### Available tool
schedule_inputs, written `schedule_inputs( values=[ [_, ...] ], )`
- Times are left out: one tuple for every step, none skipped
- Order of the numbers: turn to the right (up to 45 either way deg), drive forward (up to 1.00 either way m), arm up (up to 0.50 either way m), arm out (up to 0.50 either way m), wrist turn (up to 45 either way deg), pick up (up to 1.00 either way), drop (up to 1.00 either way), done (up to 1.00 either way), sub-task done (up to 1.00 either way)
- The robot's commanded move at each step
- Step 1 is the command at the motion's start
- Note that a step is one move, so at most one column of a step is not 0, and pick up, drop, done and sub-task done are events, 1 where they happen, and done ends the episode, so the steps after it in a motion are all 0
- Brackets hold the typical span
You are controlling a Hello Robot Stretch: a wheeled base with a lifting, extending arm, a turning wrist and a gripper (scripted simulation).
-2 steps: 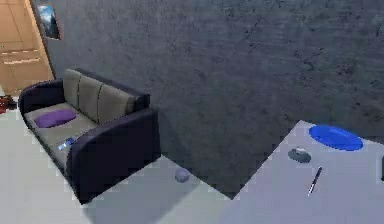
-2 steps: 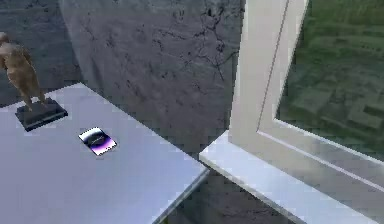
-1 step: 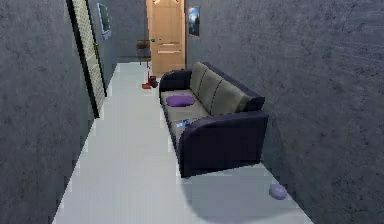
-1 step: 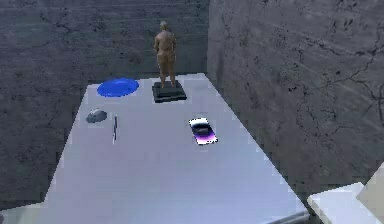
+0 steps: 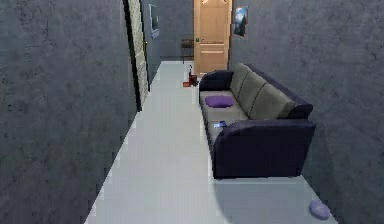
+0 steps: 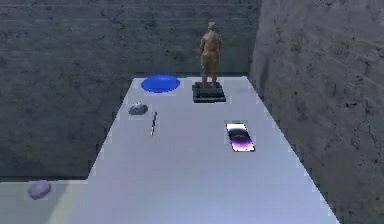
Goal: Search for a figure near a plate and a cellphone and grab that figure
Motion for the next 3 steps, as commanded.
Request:
schedule_inputs(
  values=[
    [0.0, 0.30, 0.00, 0.00, 0.0, 0.00, 0.00, 0.00, 0.00],
    [30.0, 0.00, 0.00, 0.00, 0.0, 0.00, 0.00, 0.00, 0.00],
    [0.0, 0.20, 0.00, 0.00, 0.0, 0.00, 0.00, 0.00, 0.00]
  ],
)
